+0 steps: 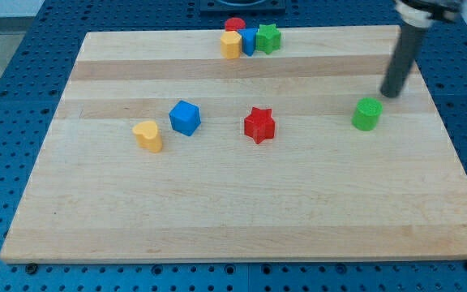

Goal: Place the green circle at the top right of the red star

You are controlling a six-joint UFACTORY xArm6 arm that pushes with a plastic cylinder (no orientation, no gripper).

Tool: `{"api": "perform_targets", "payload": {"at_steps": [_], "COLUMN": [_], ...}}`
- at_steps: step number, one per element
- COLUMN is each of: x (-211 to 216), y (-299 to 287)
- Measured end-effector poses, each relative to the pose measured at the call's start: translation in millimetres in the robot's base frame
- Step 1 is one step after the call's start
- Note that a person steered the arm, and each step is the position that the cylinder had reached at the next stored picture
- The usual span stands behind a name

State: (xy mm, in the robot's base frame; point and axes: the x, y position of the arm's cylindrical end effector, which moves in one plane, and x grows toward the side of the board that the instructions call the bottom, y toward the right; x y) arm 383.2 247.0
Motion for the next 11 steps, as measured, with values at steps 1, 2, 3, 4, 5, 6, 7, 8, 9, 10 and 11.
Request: {"api": "perform_targets", "payload": {"at_steps": [1,2,3,4,5,6,7,8,9,10,11], "x": [56,62,57,48,41,32,32,32,31,30,23], "y": [9,6,-7,-17,-25,-42,-79,-109,-138,-155,-167]}}
